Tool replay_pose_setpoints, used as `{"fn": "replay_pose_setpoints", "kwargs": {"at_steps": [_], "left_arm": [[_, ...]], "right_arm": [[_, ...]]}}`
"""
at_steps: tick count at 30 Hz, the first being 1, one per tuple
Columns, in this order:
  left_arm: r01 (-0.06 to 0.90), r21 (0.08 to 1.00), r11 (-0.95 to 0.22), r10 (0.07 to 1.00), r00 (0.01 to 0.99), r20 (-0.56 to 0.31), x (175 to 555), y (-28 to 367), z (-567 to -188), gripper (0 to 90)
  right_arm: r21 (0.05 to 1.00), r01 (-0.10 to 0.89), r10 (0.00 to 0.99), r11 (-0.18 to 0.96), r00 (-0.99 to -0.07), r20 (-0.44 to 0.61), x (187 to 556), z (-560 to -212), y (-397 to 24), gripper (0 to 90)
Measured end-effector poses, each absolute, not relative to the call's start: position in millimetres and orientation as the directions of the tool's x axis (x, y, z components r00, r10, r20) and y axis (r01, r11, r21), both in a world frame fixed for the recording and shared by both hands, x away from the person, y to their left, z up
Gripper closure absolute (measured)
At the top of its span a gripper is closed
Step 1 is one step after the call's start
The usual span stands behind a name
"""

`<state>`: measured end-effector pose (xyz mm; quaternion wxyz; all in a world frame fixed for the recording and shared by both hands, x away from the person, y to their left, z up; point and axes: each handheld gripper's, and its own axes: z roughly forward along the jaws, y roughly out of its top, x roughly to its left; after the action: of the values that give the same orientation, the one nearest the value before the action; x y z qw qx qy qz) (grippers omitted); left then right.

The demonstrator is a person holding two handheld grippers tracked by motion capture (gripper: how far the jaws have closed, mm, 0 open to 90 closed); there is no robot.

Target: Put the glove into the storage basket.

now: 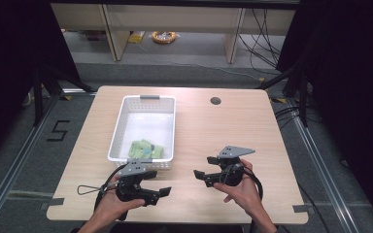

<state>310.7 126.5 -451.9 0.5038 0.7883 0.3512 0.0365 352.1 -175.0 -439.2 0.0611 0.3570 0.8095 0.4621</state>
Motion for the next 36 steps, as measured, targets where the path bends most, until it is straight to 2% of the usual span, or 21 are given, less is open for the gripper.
{"fn": "replay_pose_setpoints", "kwargs": {"at_steps": [5,8,15,16,19,20,23,25,26,30,31,32,34,36], "left_arm": [[0.499,0.820,-0.280,0.597,0.760,-0.258,307,128,-460,19.4],[0.511,0.812,-0.282,0.593,0.758,-0.271,306,129,-464,19.3],[0.515,0.809,-0.285,0.597,0.755,-0.271,303,130,-472,19.1],[0.518,0.810,-0.275,0.602,0.749,-0.275,302,130,-473,19.1],[0.519,0.799,-0.306,0.592,0.760,-0.267,302,133,-475,19.0],[0.515,0.802,-0.300,0.595,0.759,-0.264,301,132,-477,18.9],[0.512,0.805,-0.300,0.601,0.757,-0.257,298,133,-479,18.7],[0.519,0.801,-0.298,0.608,0.750,-0.260,296,133,-481,18.6],[0.518,0.799,-0.305,0.593,0.760,-0.266,296,134,-481,18.4],[0.518,0.798,-0.308,0.595,0.760,-0.263,293,135,-484,18.0],[0.523,0.791,-0.317,0.589,0.762,-0.268,292,136,-484,18.0],[0.523,0.790,-0.320,0.588,0.763,-0.267,292,136,-484,17.9],[0.515,0.799,-0.309,0.589,0.764,-0.264,290,135,-485,17.8],[0.511,0.803,-0.306,0.587,0.765,-0.264,289,135,-487,17.6]], "right_arm": [[0.800,0.506,0.623,0.322,-0.750,0.224,349,-443,-175,20.1],[0.797,0.520,0.620,0.308,-0.745,0.247,344,-446,-174,18.1],[0.800,0.495,0.602,0.338,-0.767,0.221,342,-454,-176,18.3],[0.787,0.528,0.616,0.319,-0.747,0.251,338,-454,-176,18.3],[0.796,0.501,0.605,0.338,-0.764,0.224,339,-457,-178,18.3],[0.784,0.531,0.622,0.321,-0.743,0.248,336,-456,-178,18.3],[0.792,0.504,0.602,0.344,-0.766,0.225,336,-459,-182,18.3],[0.783,0.529,0.626,0.328,-0.742,0.239,331,-460,-183,18.1],[0.785,0.515,0.627,0.344,-0.748,0.215,331,-460,-185,18.0],[0.786,0.519,0.623,0.336,-0.748,0.228,326,-467,-188,18.0],[0.778,0.540,0.624,0.321,-0.738,0.255,324,-468,-187,18.0],[0.784,0.522,0.623,0.335,-0.747,0.231,324,-471,-190,18.1],[0.766,0.554,0.647,0.326,-0.721,0.246,319,-472,-191,18.1],[0.777,0.530,0.629,0.340,-0.742,0.231,320,-475,-195,18.1]]}}
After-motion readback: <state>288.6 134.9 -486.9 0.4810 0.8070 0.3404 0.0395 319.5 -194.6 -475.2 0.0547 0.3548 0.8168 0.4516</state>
